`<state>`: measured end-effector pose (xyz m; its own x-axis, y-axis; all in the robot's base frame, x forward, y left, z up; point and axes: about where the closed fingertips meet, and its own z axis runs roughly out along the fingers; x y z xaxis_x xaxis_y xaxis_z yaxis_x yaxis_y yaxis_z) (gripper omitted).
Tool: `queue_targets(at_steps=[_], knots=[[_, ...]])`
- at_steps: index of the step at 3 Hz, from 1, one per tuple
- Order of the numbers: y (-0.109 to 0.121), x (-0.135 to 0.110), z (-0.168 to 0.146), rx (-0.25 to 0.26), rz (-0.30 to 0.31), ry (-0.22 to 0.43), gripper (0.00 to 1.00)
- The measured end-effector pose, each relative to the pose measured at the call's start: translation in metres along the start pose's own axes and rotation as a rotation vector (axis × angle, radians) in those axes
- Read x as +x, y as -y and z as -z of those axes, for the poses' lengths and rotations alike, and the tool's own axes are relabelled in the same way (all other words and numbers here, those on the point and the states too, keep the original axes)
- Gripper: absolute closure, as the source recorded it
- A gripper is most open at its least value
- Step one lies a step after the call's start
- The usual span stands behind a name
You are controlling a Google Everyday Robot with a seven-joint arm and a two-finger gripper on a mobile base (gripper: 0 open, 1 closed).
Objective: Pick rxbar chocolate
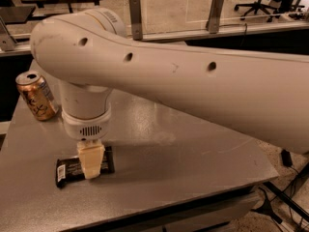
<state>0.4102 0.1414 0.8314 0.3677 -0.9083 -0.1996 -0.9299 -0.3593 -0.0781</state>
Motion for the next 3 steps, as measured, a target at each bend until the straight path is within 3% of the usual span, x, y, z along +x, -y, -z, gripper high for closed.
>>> queue_targets(at_steps=[1,2,3], knots=[[-0.002,-0.003,0.002,-0.004,0.003,-0.005,0.71],[-0.003,-0.002,0.006,0.001,-0.001,-0.005,0.93],[0.001,0.004,0.018,0.012,-0.014,0.003,1.0]])
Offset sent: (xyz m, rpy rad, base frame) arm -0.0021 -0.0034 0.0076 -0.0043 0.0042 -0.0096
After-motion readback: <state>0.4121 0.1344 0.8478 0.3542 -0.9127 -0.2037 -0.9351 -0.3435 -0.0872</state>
